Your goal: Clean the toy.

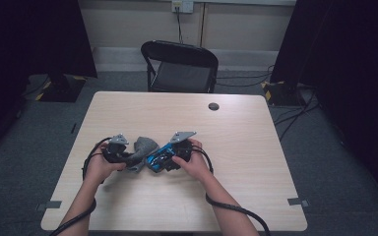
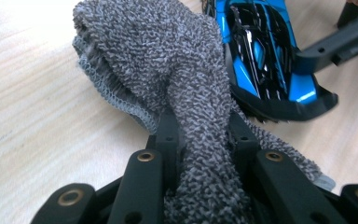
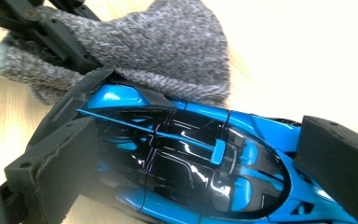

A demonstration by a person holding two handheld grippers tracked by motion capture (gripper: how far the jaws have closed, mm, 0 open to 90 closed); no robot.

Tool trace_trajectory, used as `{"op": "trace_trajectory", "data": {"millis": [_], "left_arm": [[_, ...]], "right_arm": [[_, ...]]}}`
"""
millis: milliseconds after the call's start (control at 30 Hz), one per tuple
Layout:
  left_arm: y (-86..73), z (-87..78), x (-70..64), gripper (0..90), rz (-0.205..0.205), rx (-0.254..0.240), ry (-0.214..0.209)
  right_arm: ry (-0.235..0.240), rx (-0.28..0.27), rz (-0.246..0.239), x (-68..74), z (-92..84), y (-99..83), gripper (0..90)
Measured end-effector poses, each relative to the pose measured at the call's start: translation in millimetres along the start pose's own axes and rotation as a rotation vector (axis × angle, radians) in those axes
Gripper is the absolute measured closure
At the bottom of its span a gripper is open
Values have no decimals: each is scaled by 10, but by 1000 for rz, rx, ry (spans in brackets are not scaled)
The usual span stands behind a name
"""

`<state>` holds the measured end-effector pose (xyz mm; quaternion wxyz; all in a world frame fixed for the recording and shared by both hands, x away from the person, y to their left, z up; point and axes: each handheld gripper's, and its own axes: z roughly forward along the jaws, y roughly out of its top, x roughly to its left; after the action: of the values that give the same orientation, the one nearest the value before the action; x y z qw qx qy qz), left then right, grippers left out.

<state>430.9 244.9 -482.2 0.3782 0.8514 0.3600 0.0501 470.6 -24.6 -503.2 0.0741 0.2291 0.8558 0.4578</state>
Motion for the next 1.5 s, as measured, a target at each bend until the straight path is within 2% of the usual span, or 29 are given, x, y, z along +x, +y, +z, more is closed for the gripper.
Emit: {"op": "trace_trajectory", "data": {"millis": [467, 667, 767, 833, 933, 1000, 1133, 1267, 1300, 1433, 1467, 1500], "left_arm": [[-247, -318, -35, 719, -14, 9, 5], [-277, -379, -60, 718, -21, -12, 7], [-277, -445, -50, 718, -32, -39, 19], [-251, -513, -19, 717, -42, -62, 39], [-185, -556, 18, 715, -37, -76, 56], [-158, -560, 27, 715, -40, -79, 64], [14, -524, 92, 714, -28, -97, 94], [131, -451, 125, 713, -17, -110, 108], [215, -383, 148, 713, -14, -110, 109], [343, -260, 180, 711, 0, -94, 119], [383, -212, 188, 711, -5, -89, 116], [466, -110, 205, 710, 11, -72, 116]], "right_arm": [[0, 0, -1, 3, 0, 0, 0], [0, -1, -1, 2, 0, 0, 0], [0, 0, -1, 3, -1, 0, 0], [0, 0, -2, 3, 0, 0, 0], [0, 0, -2, 4, -1, 0, 0], [0, 0, -2, 4, -1, 0, 0], [0, 0, -3, 3, -1, 0, 0], [1, 0, -4, 3, -1, 0, 0], [1, 0, -5, 1, -1, 0, 0], [1, 0, -6, 2, -1, 0, 0], [1, 0, -6, 1, -1, 0, 0], [1, 1, -5, 1, -1, 0, 0]]}}
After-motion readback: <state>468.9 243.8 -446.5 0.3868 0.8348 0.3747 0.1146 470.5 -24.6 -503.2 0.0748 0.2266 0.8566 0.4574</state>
